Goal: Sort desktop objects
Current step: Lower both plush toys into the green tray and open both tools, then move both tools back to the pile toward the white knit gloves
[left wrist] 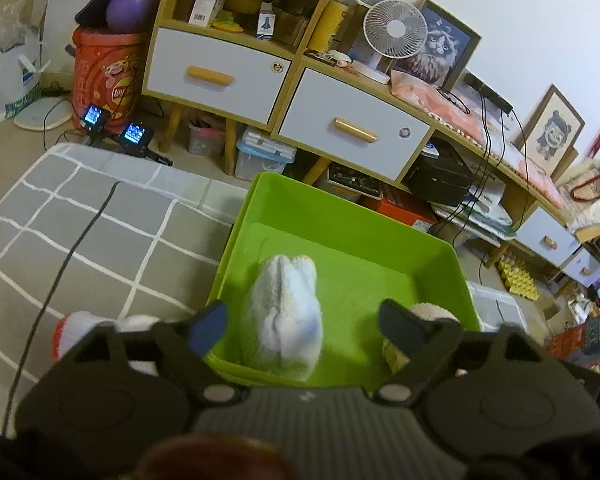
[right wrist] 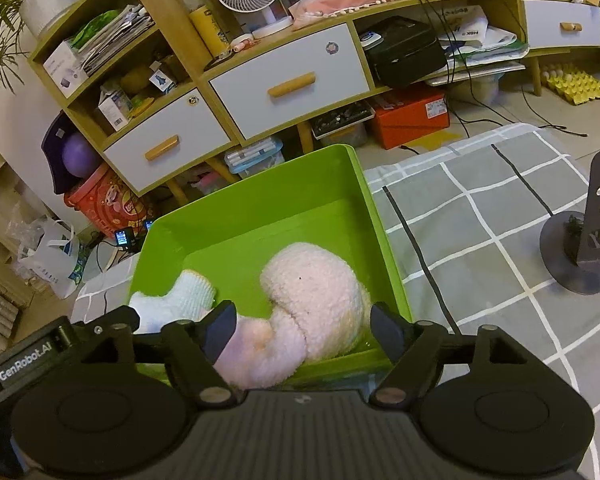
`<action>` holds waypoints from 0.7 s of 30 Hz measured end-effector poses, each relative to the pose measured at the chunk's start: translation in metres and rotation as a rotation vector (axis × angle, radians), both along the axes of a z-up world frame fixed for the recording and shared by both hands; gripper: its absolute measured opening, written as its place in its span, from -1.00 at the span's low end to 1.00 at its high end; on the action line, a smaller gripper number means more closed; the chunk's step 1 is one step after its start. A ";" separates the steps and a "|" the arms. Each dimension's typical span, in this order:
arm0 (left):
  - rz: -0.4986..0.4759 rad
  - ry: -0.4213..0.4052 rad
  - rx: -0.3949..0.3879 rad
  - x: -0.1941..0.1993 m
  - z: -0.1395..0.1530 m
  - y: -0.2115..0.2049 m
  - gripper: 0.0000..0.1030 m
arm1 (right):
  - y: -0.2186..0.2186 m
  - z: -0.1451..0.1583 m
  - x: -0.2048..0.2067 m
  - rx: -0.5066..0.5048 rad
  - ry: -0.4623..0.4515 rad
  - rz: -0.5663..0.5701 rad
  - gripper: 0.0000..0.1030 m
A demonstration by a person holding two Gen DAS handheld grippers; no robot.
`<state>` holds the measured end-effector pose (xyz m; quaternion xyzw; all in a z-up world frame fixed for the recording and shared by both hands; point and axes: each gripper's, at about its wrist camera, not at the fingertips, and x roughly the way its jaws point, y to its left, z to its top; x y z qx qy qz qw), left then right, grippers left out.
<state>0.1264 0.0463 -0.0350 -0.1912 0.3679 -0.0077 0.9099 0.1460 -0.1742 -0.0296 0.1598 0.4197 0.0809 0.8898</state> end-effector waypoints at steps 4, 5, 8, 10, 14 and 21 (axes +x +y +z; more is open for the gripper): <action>-0.020 -0.001 0.022 -0.009 0.009 -0.005 0.96 | -0.001 0.007 -0.006 -0.005 0.007 0.013 0.61; -0.028 -0.002 0.026 -0.012 0.012 -0.007 0.99 | 0.000 0.008 -0.008 -0.006 0.010 0.016 0.63; -0.044 0.001 0.050 -0.019 0.018 -0.013 0.99 | 0.000 0.012 -0.014 -0.018 0.024 0.026 0.65; -0.049 0.005 0.060 -0.024 0.021 -0.014 0.99 | 0.002 0.014 -0.018 -0.033 0.034 0.035 0.66; -0.062 0.021 0.078 -0.034 0.026 -0.017 0.99 | 0.005 0.018 -0.028 -0.072 0.048 0.070 0.69; -0.083 0.065 0.111 -0.052 0.031 -0.011 0.99 | -0.007 0.017 -0.042 -0.075 0.128 0.067 0.70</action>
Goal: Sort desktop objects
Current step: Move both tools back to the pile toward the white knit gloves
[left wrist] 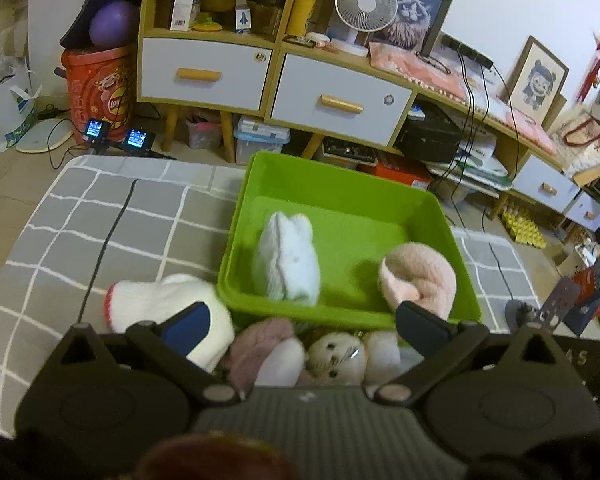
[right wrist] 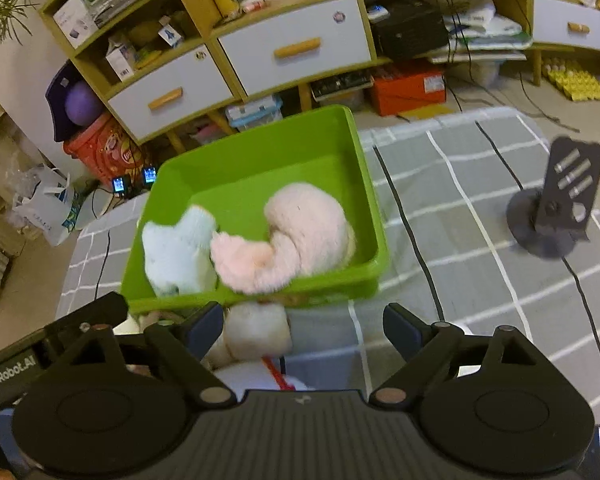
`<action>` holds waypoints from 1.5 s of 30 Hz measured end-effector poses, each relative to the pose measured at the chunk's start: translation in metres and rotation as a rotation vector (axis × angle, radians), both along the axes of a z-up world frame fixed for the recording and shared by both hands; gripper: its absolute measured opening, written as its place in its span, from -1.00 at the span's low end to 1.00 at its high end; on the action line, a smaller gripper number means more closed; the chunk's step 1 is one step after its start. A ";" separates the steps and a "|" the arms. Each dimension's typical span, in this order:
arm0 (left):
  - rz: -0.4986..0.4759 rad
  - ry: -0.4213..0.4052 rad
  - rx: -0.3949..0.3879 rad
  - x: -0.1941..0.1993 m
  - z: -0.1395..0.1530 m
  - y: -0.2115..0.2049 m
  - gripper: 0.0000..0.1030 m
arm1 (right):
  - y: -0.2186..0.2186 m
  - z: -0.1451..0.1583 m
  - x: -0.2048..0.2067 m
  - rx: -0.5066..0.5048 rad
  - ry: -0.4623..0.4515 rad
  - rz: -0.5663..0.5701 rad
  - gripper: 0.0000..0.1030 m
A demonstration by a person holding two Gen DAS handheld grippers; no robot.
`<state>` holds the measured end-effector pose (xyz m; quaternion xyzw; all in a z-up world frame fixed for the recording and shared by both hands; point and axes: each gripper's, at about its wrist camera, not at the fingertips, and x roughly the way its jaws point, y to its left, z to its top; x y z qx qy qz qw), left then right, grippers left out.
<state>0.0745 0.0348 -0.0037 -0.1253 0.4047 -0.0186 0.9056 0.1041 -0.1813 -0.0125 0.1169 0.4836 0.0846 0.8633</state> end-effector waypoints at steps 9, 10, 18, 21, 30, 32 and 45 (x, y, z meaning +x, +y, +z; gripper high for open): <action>0.038 0.051 0.004 -0.020 -0.001 0.040 0.99 | -0.025 -0.008 -0.008 -0.048 0.056 -0.025 0.71; 0.045 0.054 0.003 -0.021 -0.001 0.045 0.99 | -0.027 -0.009 -0.009 -0.051 0.060 -0.027 0.71; 0.105 0.083 0.003 -0.029 -0.009 0.078 0.99 | -0.046 -0.017 -0.016 -0.034 0.106 -0.054 0.72; 0.126 0.098 0.004 -0.028 -0.015 0.086 0.99 | -0.052 -0.019 -0.018 -0.042 0.112 -0.062 0.72; 0.122 0.104 -0.030 -0.015 -0.036 0.097 0.99 | -0.061 -0.025 -0.017 -0.065 0.132 -0.082 0.74; 0.117 0.102 -0.040 -0.011 -0.042 0.099 0.99 | -0.061 -0.027 -0.016 -0.075 0.138 -0.084 0.77; 0.062 0.130 -0.034 0.011 -0.065 0.086 0.99 | -0.067 -0.043 -0.006 -0.136 0.175 -0.104 0.82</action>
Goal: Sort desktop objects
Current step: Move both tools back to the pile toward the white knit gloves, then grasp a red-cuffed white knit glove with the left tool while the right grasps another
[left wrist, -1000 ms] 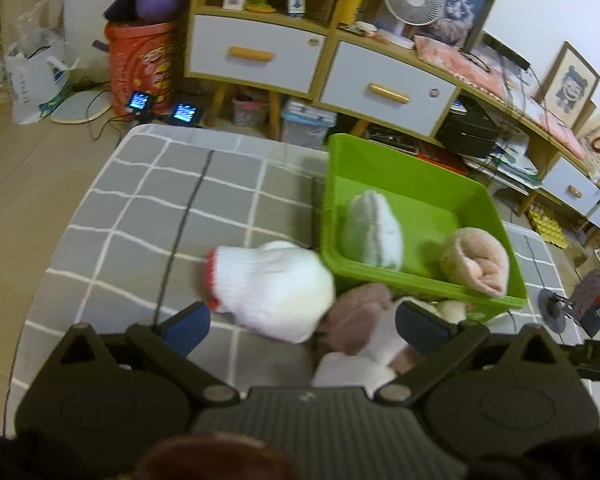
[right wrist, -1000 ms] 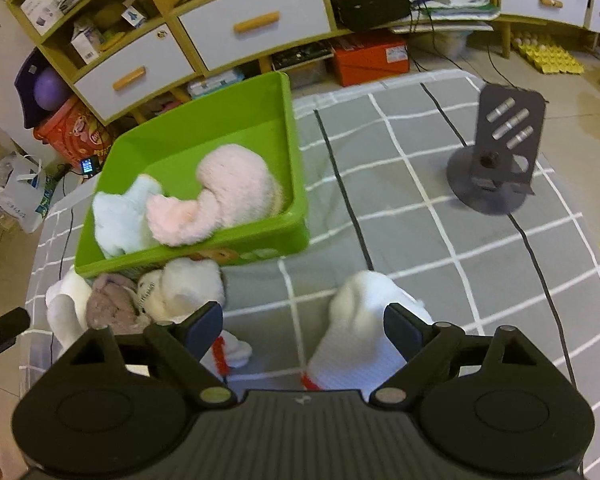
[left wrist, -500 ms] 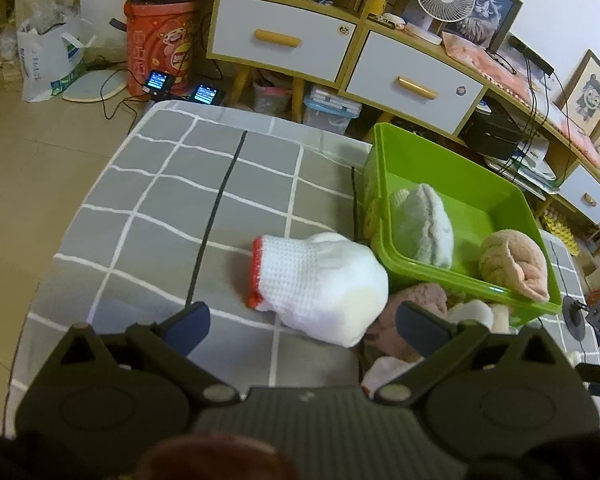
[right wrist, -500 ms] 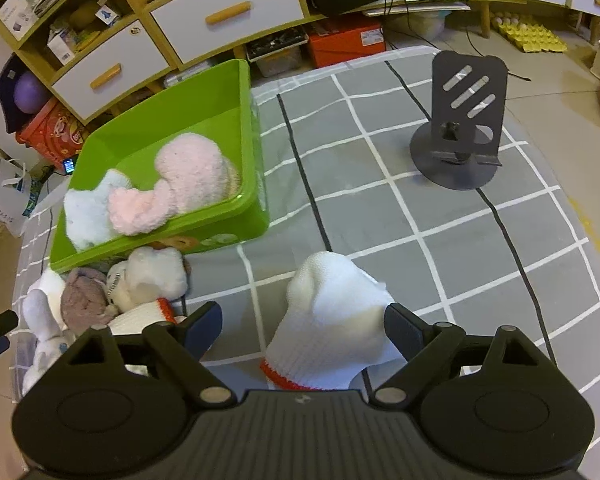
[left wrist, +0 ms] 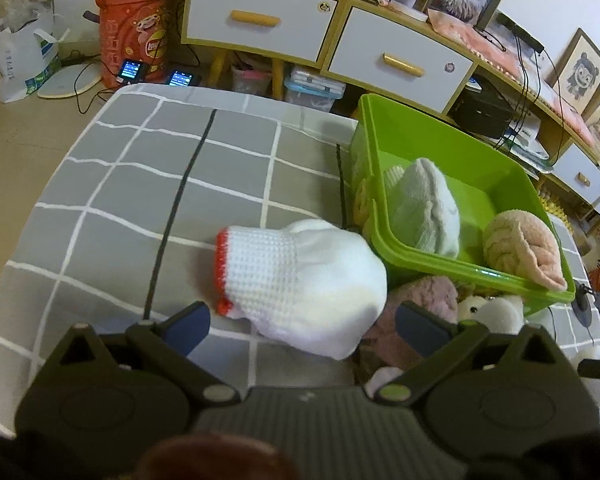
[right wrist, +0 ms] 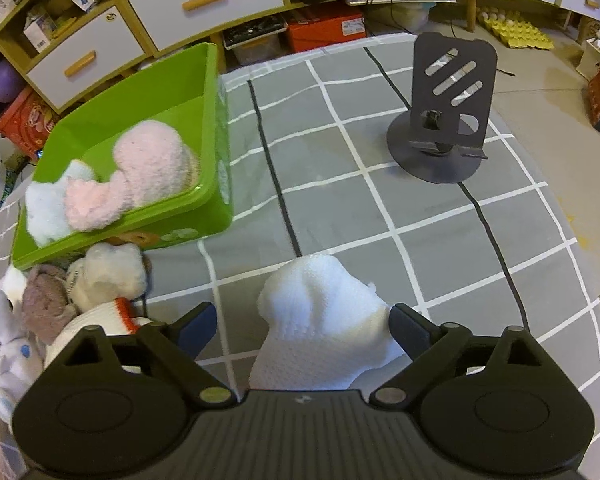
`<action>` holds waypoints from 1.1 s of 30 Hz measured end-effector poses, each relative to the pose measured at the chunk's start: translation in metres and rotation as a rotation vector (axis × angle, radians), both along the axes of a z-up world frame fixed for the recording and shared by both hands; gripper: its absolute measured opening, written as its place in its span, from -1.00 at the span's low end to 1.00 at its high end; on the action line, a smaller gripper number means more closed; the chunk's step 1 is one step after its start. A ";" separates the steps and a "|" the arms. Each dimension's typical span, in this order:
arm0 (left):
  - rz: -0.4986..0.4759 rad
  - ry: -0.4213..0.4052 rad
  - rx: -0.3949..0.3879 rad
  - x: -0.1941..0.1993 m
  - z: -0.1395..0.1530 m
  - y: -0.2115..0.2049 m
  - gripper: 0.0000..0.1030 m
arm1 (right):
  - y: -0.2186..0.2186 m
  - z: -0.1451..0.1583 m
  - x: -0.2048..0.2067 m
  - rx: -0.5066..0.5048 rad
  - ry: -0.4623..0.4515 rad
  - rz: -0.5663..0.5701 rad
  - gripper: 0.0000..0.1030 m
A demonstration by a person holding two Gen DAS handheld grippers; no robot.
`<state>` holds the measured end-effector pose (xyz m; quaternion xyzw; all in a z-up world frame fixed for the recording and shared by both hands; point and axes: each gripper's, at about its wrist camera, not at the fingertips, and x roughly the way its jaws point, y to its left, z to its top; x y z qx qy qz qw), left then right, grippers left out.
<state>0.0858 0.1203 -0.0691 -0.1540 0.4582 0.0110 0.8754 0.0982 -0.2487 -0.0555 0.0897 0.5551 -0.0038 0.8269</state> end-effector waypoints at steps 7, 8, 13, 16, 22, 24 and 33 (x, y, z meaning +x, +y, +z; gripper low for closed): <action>0.010 0.012 -0.005 0.009 -0.008 -0.003 0.99 | 0.001 -0.008 0.004 -0.039 0.013 0.012 0.84; 0.015 0.015 -0.010 0.010 -0.009 -0.003 0.98 | 0.002 -0.009 0.005 -0.048 0.014 0.017 0.85; 0.039 0.027 -0.015 0.015 -0.013 -0.004 0.95 | 0.006 -0.015 0.006 -0.092 0.017 0.035 0.85; 0.059 0.039 -0.001 0.017 -0.015 -0.005 0.89 | 0.007 -0.018 0.006 -0.113 0.019 0.045 0.85; 0.064 0.039 0.003 0.016 -0.012 -0.006 0.74 | 0.005 -0.024 0.008 -0.114 0.031 0.041 0.72; 0.066 0.038 -0.003 0.016 -0.011 -0.005 0.70 | 0.002 -0.024 0.009 -0.121 0.034 0.028 0.54; 0.095 0.042 -0.051 0.013 -0.006 0.002 0.60 | -0.008 -0.021 0.010 -0.060 0.032 -0.020 0.40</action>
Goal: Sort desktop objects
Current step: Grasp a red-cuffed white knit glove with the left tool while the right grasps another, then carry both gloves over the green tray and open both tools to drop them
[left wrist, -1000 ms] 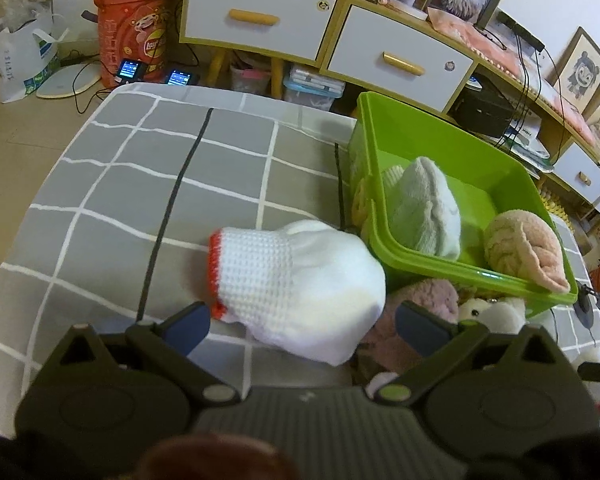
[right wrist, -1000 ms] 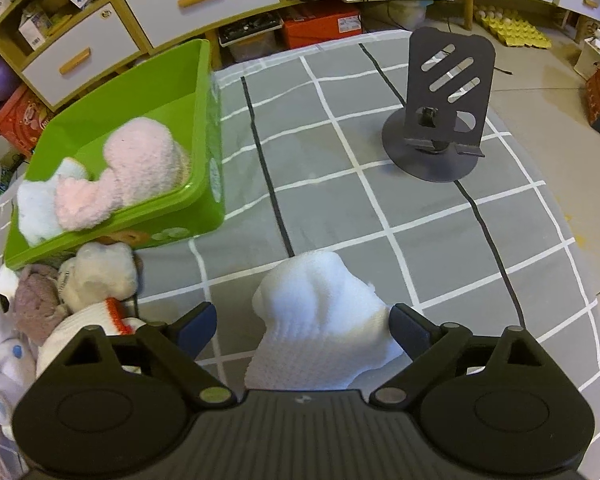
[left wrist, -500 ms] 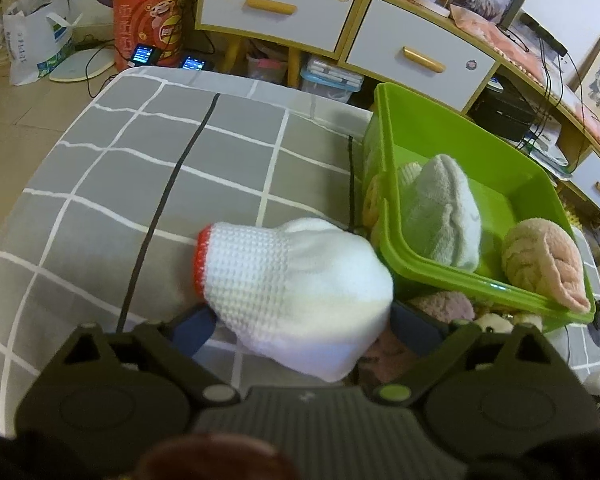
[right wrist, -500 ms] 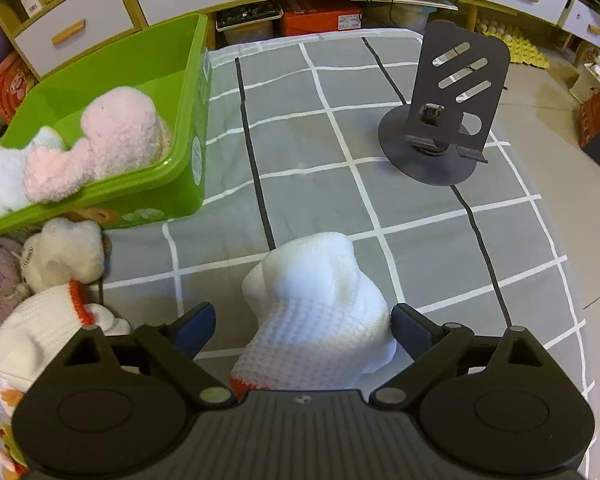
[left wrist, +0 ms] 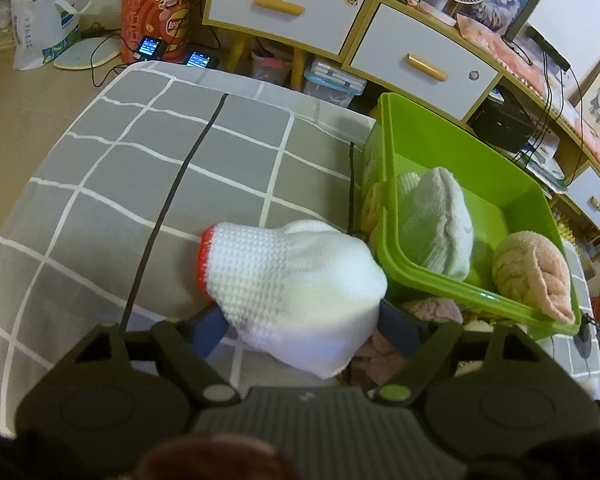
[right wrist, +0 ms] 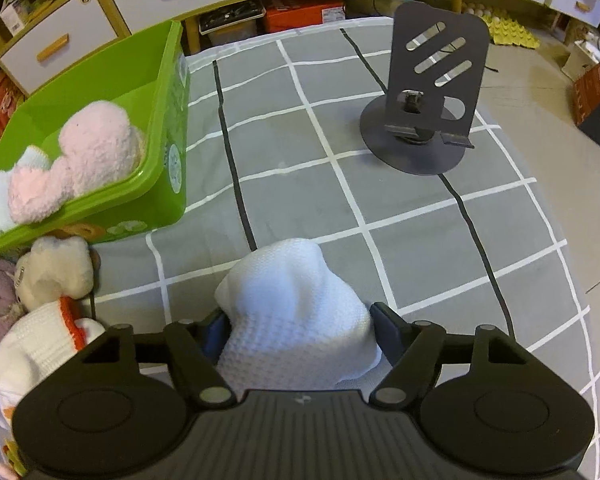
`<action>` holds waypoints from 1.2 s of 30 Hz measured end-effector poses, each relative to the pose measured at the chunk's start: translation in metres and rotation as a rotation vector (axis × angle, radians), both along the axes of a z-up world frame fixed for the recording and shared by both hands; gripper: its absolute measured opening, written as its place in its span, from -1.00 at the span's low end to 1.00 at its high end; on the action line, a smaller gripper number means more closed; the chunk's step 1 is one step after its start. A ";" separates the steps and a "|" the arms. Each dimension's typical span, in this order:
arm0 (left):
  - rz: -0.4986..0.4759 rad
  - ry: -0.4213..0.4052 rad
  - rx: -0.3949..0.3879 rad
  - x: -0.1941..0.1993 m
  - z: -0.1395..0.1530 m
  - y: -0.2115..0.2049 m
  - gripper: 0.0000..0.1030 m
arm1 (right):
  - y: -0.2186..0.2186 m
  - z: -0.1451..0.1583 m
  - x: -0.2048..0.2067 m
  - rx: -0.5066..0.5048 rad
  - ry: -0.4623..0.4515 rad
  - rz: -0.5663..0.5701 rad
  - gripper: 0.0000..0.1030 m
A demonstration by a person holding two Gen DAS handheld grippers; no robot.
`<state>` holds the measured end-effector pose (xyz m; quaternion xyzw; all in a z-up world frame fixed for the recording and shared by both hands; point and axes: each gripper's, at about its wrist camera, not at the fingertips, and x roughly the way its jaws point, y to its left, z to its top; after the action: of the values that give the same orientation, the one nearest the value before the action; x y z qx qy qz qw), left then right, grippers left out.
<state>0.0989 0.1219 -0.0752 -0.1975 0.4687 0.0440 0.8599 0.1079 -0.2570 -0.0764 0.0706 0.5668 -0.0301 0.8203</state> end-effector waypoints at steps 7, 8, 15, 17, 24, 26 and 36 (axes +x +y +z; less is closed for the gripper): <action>0.017 -0.007 -0.011 -0.003 0.005 0.005 0.58 | -0.001 0.009 -0.001 0.045 -0.025 -0.023 0.39; 0.020 -0.010 -0.014 -0.003 0.007 0.006 0.58 | -0.001 0.010 -0.001 0.051 -0.028 -0.023 0.39; 0.046 -0.025 -0.011 -0.008 0.018 0.014 0.58 | 0.001 0.016 -0.001 0.086 -0.042 -0.023 0.39; 0.051 -0.032 -0.011 -0.009 0.022 0.015 0.58 | 0.001 0.018 0.000 0.095 -0.046 -0.026 0.39; 0.030 -0.110 0.016 -0.011 0.048 0.009 0.58 | 0.002 0.030 0.002 0.129 -0.076 -0.045 0.39; 0.017 -0.140 0.025 -0.012 0.056 0.004 0.58 | 0.002 0.035 0.003 0.142 -0.089 -0.051 0.39; -0.082 -0.242 0.017 -0.002 0.078 -0.046 0.58 | 0.021 0.048 0.010 0.215 -0.128 -0.062 0.40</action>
<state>0.0966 0.0760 0.0025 -0.1747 0.3691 -0.0114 0.9128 0.1182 -0.2364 -0.0285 0.1775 0.5107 0.0102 0.8412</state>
